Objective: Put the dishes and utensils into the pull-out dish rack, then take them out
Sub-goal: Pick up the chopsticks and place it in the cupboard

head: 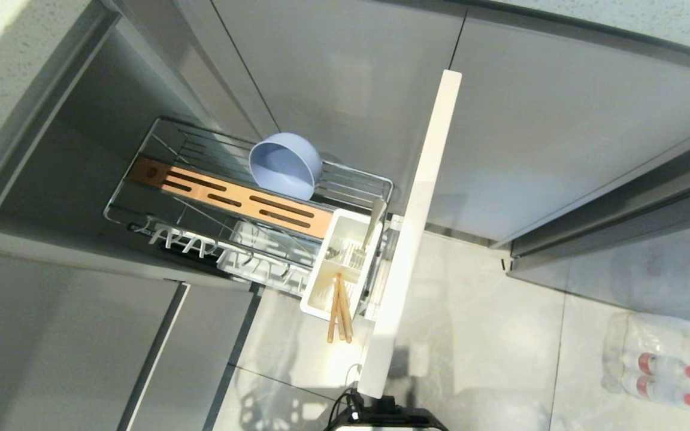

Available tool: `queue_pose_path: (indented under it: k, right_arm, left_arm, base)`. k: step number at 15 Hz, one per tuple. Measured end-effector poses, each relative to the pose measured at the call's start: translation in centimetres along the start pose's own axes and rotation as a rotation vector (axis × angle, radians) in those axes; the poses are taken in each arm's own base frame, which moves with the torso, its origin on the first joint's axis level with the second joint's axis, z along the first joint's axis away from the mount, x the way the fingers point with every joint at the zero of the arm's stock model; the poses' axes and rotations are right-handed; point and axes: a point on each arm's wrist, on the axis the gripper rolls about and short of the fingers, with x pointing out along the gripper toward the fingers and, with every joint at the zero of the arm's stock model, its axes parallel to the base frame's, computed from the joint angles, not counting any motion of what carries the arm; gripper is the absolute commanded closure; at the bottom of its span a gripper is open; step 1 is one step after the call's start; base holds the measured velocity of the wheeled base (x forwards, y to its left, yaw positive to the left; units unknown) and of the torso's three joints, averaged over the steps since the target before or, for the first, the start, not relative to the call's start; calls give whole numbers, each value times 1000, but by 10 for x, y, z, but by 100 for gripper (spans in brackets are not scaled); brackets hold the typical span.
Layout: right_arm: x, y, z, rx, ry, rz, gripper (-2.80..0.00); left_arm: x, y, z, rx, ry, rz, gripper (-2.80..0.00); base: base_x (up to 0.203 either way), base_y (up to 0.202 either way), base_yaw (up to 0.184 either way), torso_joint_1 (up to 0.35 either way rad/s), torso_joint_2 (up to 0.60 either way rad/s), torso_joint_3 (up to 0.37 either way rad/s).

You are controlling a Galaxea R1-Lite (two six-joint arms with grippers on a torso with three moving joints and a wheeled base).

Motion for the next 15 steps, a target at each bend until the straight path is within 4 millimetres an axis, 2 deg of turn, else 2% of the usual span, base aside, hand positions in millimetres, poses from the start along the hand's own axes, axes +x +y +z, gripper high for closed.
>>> queue_pose_path:
  k: [4,15]
  right_arm:
    - [0,0,0,0,0,0,0]
    - [0,0,0,0,0,0,0]
  left_arm:
    - [3,1,-2,-59,18,3,-280]
    - [32,3,-9,-151,96,-28,-280]
  base:
    - [0,0,0,0,0,0]
    - [0,0,0,0,0,0]
